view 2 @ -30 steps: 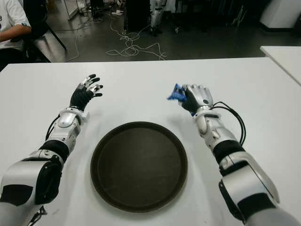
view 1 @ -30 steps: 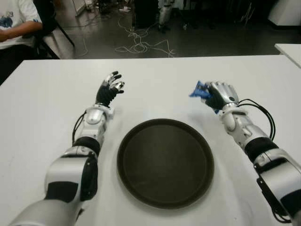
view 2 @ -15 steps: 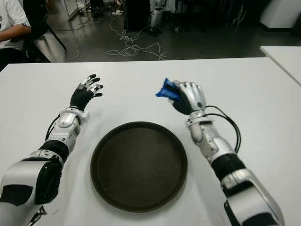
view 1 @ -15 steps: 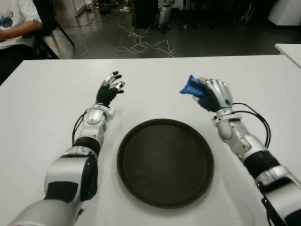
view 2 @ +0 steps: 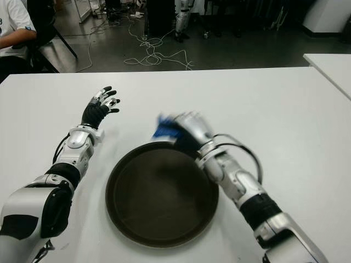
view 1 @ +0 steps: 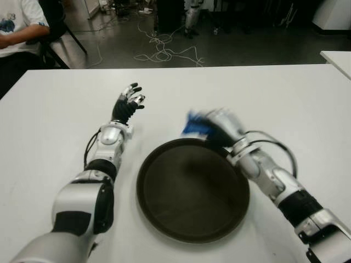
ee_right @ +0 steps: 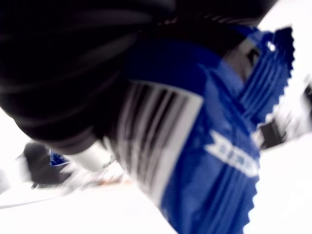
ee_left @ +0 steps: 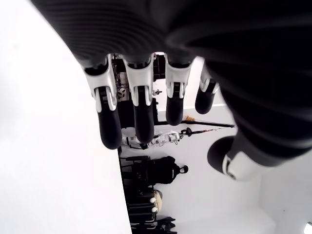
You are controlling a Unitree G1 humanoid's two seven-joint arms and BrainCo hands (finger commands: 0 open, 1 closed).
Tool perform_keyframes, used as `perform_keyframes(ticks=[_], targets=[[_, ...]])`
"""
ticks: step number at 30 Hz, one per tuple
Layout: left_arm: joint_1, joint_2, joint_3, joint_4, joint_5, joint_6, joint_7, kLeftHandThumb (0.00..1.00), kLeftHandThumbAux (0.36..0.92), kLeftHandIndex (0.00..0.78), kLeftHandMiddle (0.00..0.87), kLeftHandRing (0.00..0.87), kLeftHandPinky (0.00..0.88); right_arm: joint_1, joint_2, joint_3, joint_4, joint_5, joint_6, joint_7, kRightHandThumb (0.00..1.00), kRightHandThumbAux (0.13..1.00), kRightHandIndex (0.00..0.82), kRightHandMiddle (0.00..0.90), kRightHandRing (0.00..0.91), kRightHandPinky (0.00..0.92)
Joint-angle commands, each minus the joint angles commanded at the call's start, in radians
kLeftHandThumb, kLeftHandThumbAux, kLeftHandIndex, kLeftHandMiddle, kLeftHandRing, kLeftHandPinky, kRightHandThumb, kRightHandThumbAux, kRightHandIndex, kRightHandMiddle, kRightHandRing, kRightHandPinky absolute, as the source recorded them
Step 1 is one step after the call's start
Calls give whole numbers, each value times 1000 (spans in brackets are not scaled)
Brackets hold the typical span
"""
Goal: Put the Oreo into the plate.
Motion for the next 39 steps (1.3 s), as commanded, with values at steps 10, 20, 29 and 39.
perform_keyframes(ticks=[10, 20, 29, 39], targets=[[0, -3, 3, -1, -4, -1, -7, 122, 594, 56, 142, 188, 278, -23, -49, -13, 14, 124, -158, 251, 687, 736, 431, 680, 689, 642], [-1, -5, 2, -3, -4, 2, -6, 129, 620, 55, 142, 180, 265, -58, -48, -39, 47, 232, -213, 430, 690, 735, 433, 692, 695, 647], [-2, -8, 2, -5, -6, 5, -4, 143, 642, 58, 146, 183, 273, -27, -15, -102, 49, 271, -241, 393, 691, 734, 428, 605, 593, 544], [-1, -10, 6, -5, -9, -1, -5, 144, 654, 57, 148, 191, 285, -26, 11, -143, 133, 345, -314, 409, 98, 798, 90, 83, 68, 50]])
